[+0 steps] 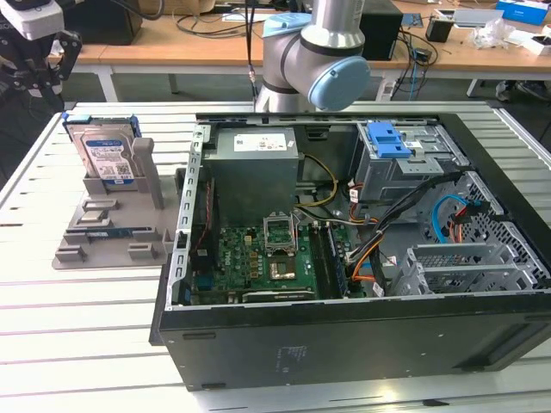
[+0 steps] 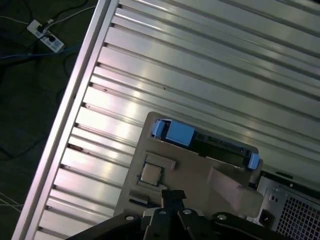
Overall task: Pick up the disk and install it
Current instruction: 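Pick up the disk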
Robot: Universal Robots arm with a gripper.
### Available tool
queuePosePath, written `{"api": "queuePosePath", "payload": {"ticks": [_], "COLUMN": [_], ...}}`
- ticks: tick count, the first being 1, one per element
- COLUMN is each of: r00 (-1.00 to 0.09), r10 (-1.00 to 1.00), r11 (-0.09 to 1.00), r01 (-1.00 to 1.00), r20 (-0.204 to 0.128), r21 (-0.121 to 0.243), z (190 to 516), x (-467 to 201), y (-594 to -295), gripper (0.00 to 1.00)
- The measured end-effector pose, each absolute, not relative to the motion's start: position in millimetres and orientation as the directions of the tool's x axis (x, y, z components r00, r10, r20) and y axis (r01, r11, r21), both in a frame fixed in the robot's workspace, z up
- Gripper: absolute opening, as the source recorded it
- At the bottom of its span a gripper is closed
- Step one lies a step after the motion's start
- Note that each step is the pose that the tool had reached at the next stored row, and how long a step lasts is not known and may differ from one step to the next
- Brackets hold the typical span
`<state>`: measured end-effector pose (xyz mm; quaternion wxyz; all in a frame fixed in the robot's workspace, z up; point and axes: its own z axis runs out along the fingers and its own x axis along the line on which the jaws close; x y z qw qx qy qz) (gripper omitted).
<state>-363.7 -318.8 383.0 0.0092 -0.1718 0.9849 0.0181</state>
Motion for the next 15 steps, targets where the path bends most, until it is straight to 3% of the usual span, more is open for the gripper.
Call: {"api": "queuePosePath", "payload": {"ticks": [15], "r00": [-0.874], "r10": [-0.485], "r11": [0.873], "r01": [-0.486], "r20": [-0.024], "r21": [0.033], "z": [383.0], "x": [-363.7], "y": [-318.8], "gripper": [0.11]}}
